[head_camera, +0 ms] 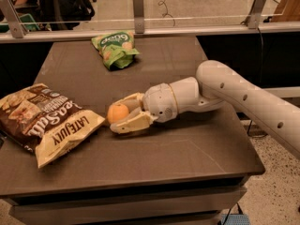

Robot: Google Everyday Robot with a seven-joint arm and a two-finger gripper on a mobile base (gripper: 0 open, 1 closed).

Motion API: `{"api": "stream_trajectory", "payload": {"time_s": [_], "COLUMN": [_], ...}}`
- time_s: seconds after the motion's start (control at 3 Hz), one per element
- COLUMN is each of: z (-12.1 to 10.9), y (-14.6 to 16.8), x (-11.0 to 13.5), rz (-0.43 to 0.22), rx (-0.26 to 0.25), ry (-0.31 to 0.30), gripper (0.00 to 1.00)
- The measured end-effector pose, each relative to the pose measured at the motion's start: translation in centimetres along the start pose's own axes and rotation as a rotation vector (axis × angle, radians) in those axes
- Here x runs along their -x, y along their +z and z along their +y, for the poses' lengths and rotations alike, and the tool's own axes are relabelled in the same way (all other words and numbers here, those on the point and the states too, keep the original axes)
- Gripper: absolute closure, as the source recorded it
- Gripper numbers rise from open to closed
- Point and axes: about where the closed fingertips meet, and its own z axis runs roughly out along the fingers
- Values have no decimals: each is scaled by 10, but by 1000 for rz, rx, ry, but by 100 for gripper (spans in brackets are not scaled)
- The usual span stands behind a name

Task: Move orange near brown chip bag

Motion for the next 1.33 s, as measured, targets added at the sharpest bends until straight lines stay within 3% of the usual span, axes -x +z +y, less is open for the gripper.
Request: {"api": "stream_trajectory", "payload": {"time_s": [0.33,0.67,1.0,1.33], "z": [0,-1,-16,-44], "y": [0,-1,-20,-55], "x": [0,0,5,10], "rz": [1,4,23,64], "rx": [-2,-7,-64,-170], "ry": [-17,-26,-54,-88], "gripper": [0,0,0,0]}}
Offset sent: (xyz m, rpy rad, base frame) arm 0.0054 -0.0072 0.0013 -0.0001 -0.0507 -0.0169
